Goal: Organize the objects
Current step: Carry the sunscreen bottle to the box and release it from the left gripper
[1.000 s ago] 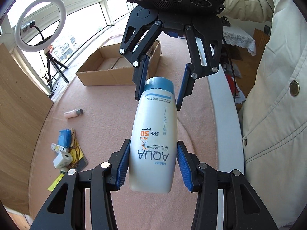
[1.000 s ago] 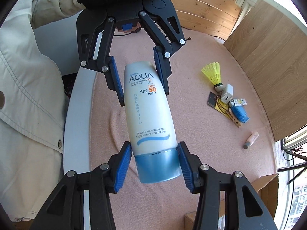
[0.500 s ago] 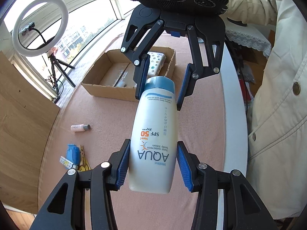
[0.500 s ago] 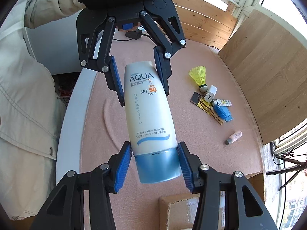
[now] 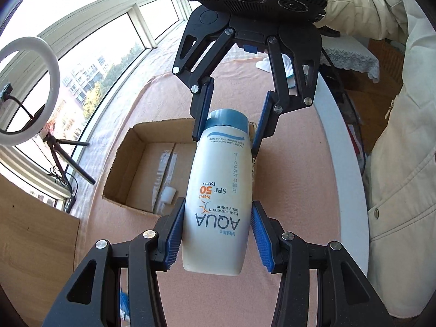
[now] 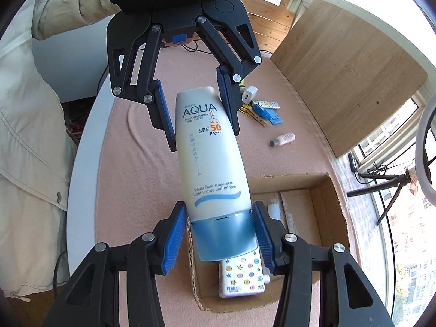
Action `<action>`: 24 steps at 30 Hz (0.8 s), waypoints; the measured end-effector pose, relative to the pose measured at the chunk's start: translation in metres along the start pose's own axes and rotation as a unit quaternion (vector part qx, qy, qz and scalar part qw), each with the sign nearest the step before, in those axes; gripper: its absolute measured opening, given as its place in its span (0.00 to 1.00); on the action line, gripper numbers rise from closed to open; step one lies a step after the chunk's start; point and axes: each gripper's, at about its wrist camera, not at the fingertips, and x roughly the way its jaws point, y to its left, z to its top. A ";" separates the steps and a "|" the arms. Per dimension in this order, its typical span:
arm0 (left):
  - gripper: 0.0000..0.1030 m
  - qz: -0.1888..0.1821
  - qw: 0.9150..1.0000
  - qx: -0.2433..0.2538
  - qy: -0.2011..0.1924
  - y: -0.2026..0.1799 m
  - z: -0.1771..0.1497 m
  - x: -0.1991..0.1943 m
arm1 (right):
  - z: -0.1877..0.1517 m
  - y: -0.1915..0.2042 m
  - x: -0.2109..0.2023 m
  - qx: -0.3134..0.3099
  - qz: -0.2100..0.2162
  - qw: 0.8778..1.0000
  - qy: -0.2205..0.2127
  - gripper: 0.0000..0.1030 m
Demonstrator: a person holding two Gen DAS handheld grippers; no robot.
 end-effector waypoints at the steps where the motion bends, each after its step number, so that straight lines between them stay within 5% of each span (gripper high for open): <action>1: 0.48 -0.004 1.000 0.003 -0.002 0.002 0.005 0.005 | -0.005 -0.002 -0.002 0.004 -0.003 1.000 0.003 0.44; 11: 0.56 0.003 1.000 0.003 -0.006 0.021 0.043 0.051 | -0.048 -0.023 -0.006 0.043 -0.017 0.999 0.020 0.44; 14: 0.74 0.026 1.000 -0.013 -0.005 0.026 0.040 0.055 | -0.056 -0.027 -0.005 0.049 -0.023 0.998 0.024 0.44; 24: 0.74 0.034 0.998 -0.048 -0.002 0.029 0.001 0.044 | -0.065 -0.033 -0.010 0.088 -0.055 0.994 0.031 0.44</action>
